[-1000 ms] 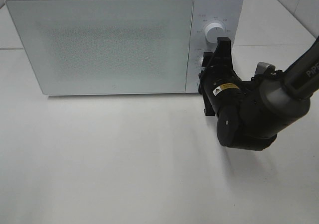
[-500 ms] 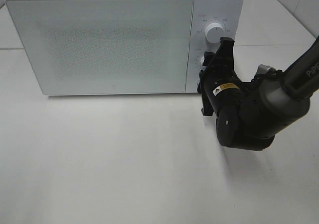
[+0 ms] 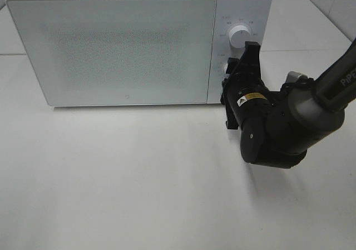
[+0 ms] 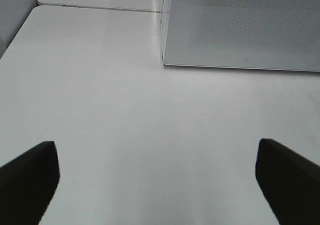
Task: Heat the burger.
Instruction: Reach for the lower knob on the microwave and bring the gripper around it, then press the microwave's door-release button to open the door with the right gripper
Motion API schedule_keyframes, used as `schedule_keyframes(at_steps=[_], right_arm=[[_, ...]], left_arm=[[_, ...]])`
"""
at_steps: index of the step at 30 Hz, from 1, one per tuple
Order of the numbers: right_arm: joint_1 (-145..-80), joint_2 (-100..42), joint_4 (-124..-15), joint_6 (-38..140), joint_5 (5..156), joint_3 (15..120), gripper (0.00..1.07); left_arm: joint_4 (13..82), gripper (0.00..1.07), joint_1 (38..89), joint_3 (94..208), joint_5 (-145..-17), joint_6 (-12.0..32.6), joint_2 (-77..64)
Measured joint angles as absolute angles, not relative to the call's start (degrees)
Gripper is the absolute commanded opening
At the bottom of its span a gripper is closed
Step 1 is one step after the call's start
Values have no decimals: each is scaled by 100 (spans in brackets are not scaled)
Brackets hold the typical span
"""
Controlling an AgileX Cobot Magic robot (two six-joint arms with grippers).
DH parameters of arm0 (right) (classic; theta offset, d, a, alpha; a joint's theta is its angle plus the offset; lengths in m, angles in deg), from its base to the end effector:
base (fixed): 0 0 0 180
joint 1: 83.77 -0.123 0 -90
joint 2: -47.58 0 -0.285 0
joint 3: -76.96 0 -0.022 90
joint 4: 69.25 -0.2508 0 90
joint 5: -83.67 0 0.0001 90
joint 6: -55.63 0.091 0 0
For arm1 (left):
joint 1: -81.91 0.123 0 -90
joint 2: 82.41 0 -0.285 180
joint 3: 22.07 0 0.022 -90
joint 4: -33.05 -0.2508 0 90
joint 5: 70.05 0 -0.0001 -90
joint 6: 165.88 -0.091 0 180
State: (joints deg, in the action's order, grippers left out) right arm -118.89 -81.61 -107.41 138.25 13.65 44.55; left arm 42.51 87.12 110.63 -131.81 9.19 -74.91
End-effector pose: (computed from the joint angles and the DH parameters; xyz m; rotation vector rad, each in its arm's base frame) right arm 0.3197 0.1603 0.1045 1.3331 1.2331 1.2060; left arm -0.0083 -0.0140 0.2829 0.0070 2.0245 -0.0852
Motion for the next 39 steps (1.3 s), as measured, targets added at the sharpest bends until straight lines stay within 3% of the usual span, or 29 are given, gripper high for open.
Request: schedule_keyframes(at_steps=[2, 6, 11, 18, 33, 39], right_arm=[[-11889, -8161, -10747, 13796, 1365, 4455, 25], [-11900, -8161, -10850, 13641, 1365, 4472, 42], [-11917, -8161, -10947, 13561, 1383, 4507, 50], [-11969, -8156, -10861, 13384, 1480, 4518, 70], [-11958, -7451, -10036, 12438, 1440, 3710, 73], [-11958, -6723, -9452, 11229, 2431, 3361, 73]], left_arm=[[4251, 100, 8712, 11063, -13181, 919, -7491], [4251, 100, 8712, 11063, -13181, 919, -7491], [4251, 100, 8712, 11063, -13181, 919, -7491], [4251, 100, 8712, 11063, -13181, 919, -7491], [4251, 100, 8712, 11063, -13181, 919, -7491], [4251, 100, 8712, 11063, -13181, 919, -7491]])
